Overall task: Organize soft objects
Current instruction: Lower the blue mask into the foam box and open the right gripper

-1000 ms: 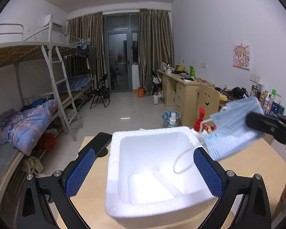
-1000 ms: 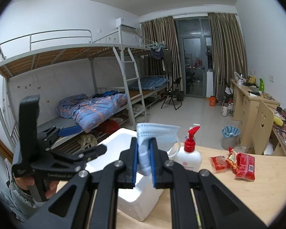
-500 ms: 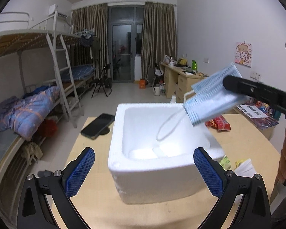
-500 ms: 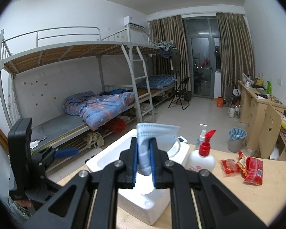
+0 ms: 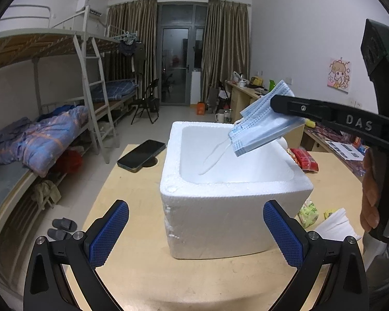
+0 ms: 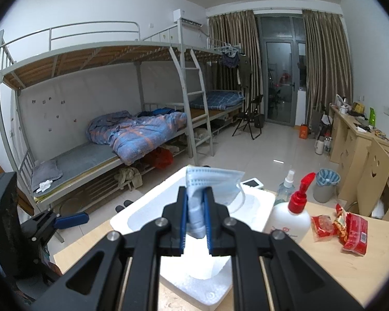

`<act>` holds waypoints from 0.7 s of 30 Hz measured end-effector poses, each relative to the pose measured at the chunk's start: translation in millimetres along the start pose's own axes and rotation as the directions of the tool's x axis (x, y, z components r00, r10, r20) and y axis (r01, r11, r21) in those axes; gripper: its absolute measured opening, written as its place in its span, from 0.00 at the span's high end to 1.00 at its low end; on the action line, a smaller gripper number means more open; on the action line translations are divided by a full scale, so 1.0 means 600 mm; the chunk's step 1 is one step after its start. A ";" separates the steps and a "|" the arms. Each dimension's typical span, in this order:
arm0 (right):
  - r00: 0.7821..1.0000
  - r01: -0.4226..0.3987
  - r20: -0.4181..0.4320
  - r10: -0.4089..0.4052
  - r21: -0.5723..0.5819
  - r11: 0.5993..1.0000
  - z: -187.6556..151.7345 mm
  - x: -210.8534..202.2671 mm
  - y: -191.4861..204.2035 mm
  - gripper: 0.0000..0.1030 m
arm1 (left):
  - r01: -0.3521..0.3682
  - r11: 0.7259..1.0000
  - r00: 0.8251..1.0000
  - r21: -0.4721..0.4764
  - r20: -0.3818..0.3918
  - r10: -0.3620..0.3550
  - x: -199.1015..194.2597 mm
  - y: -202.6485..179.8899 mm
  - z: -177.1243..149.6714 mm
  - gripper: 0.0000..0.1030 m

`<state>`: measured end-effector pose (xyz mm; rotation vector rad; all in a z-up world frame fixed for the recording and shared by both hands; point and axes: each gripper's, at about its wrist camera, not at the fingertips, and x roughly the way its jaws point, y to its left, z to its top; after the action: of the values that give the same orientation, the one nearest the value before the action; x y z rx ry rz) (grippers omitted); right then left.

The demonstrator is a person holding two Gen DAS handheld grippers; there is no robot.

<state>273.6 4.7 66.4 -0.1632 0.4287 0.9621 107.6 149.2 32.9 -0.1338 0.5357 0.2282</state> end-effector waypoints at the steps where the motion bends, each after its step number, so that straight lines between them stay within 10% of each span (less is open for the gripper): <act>1: 1.000 0.001 -0.006 -0.001 -0.001 1.000 0.000 0.003 0.001 0.86 | 0.001 1.000 1.000 -0.001 0.000 -0.001 -0.001 0.001 0.000 0.00; 16: 1.000 -0.011 -0.025 0.011 0.009 1.000 0.002 0.015 0.002 0.84 | 0.002 1.000 1.000 0.006 0.008 -0.002 -0.007 -0.003 -0.003 0.00; 21: 1.000 0.008 0.021 -0.008 0.017 1.000 0.000 0.003 -0.003 0.15 | 0.029 1.000 1.000 -0.007 0.008 -0.029 -0.011 0.002 -0.003 0.00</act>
<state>276.1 5.4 65.6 -0.1391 0.4167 0.9512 101.2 148.8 34.8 -0.1477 0.5252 0.2018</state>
